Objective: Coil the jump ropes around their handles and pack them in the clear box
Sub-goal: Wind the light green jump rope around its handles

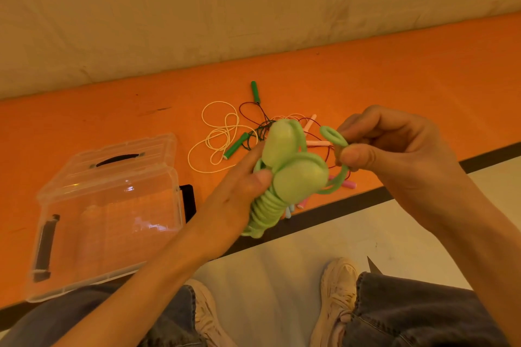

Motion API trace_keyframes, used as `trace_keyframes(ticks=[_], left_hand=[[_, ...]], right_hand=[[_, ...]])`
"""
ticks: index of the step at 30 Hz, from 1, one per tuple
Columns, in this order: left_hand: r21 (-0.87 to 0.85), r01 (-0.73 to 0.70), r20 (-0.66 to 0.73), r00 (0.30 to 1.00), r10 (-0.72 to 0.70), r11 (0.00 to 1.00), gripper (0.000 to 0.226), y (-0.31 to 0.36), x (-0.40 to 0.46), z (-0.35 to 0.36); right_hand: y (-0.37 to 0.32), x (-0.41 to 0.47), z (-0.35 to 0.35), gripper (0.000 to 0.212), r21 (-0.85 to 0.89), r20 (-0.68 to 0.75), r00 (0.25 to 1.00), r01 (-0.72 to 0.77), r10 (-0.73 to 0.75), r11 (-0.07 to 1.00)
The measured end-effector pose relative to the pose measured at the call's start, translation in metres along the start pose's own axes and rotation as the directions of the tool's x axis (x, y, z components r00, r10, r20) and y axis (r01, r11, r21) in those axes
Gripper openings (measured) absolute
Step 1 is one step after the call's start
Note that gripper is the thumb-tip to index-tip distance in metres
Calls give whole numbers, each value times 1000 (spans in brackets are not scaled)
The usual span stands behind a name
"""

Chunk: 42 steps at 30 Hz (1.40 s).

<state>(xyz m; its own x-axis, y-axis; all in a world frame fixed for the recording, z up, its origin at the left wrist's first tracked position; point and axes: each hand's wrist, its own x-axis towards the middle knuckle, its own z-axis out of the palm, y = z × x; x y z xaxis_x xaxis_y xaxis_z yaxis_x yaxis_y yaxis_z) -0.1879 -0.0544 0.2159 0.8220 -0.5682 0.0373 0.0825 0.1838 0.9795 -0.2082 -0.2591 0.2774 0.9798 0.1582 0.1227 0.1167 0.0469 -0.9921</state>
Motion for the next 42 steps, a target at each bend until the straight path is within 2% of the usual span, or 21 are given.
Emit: trace_keyframes(ticks=[3,5,7,10,14,18,19,23,27,33,36,39,42], left_hand=[[306,-231,28,972,234,924,32,0,-3,-2],[489,-240,23,965,262,839,32,0,-3,-3],[577,-229,20,963,267,784,35,-2,-3,-5],[628,-239,24,957,288,741,34,-4,-4,-4],[624,-232,-6,954,301,747,32,-2,-2,-4],[615,-227,-25,952,307,755,50,1,0,-6],[626,-223,-28,951,307,747,50,2,0,-5],[645,-154,-101,954,283,748,27,3,-2,-3],[667,-105,-167,944,285,738,27,1,-2,-2],[823,28,-227,932,283,568,35,-3,-6,0],[852,61,-242,927,286,520,36,-4,-6,-2],[794,67,-245,945,216,605,34,-7,-4,-4],[562,74,-251,964,84,824,26,-7,-1,-3]], right_hand=[[2,-1,1,14,-8,20,1000,-7,7,1000],[3,0,2,14,-8,25,1000,-17,17,1000],[3,0,2,13,-7,21,999,-25,26,1000],[2,0,0,14,-7,17,1000,-27,27,1000],[4,0,-2,13,19,76,997,26,-27,999],[4,0,-7,19,42,156,988,15,-21,999],[3,0,-8,20,23,179,984,8,-12,1000],[0,-1,-10,23,-159,219,976,29,6,987],[1,0,-10,21,-309,180,983,19,39,951],[6,0,4,19,-453,97,989,-59,115,889],[8,0,10,15,-466,58,990,-87,129,881],[9,2,13,14,-387,13,989,-131,148,912],[6,3,11,20,-288,-55,985,-170,161,943]])
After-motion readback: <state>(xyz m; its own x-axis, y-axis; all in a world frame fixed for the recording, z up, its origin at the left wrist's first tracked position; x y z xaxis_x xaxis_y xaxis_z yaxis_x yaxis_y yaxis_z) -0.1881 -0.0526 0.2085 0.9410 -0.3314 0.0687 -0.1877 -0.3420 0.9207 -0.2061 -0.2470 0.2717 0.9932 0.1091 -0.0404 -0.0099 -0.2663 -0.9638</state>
